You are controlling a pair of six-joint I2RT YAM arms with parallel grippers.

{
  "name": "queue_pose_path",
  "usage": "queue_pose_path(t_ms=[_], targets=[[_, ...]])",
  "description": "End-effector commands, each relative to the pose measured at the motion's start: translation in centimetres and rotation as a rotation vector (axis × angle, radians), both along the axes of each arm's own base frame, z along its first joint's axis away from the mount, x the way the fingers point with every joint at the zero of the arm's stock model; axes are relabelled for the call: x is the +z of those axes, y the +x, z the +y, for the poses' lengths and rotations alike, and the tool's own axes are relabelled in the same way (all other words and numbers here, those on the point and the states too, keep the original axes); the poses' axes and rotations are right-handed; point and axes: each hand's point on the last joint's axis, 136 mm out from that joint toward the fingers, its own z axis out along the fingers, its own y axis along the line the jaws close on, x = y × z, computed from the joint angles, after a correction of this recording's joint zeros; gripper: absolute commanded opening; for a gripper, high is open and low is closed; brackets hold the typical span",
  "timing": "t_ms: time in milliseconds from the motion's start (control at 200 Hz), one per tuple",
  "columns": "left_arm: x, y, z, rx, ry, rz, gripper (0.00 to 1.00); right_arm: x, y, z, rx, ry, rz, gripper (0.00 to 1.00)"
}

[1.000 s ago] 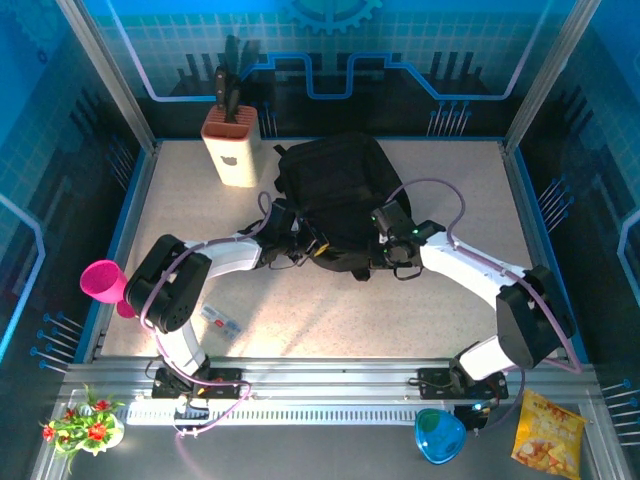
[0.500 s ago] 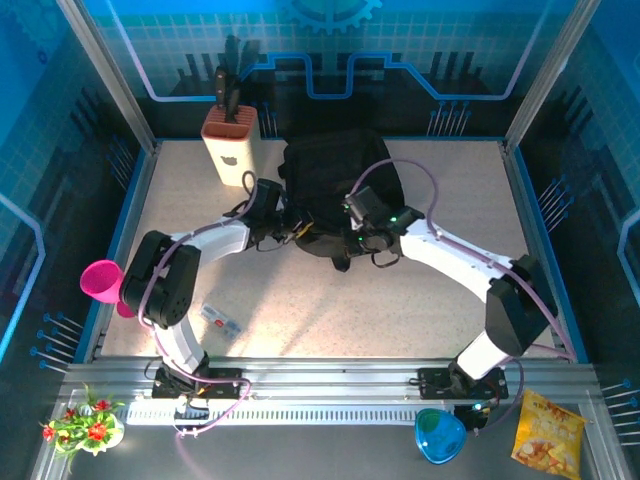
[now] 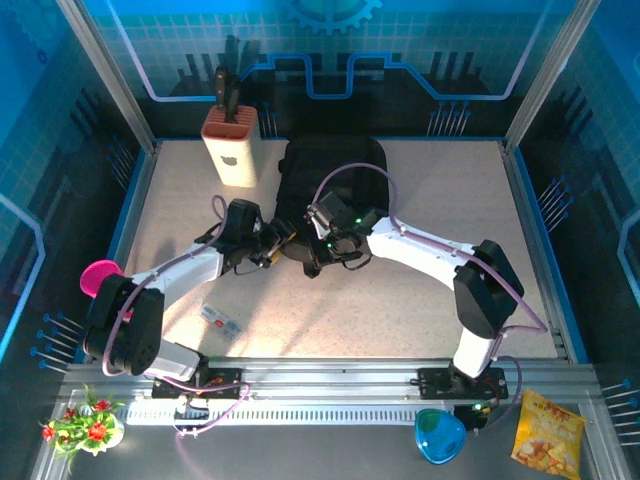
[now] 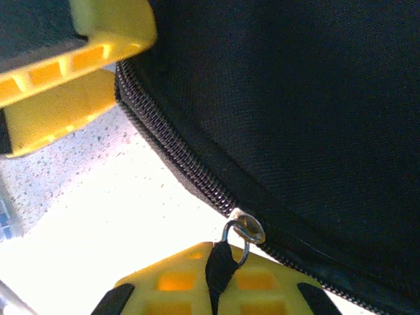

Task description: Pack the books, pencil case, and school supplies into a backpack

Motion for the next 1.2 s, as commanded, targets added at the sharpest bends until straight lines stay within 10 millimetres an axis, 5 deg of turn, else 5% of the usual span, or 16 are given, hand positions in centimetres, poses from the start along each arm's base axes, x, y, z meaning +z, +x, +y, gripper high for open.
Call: queue_pose_path(t_ms=[0,145,290,530,820,1196], targets=[[1.3,0.2,-1.5,0.014,-0.104,-0.007,0.69,1.0,-1.0,2.4,0.057,0.085,0.024,0.00],[0.8,1.5,-2.9,-0.011,-0.115,-0.009,0.62,0.7,-1.6,2.6,0.070,0.098,0.047,0.00],[-0.8,2.3,-3.5,-0.012,-0.097,0.010,0.35,0.4,-1.8,1.3,0.041,0.067,0.045,0.00],[-3.0,2.0,-2.0,0.003,-0.010,0.033,0.07,-2.0,-1.8,-5.0,-0.128,0.036,0.122,0.00],[-4.3,1.3,-1.0,-0.008,0.039,0.060,0.01,-3.2,-0.6,-11.6,-0.323,0.022,0.182,0.00],[-4.9,0.0,-0.9,-0.072,0.079,0.078,0.00,-3.5,3.1,-16.2,-0.376,-0.072,0.142,0.00]])
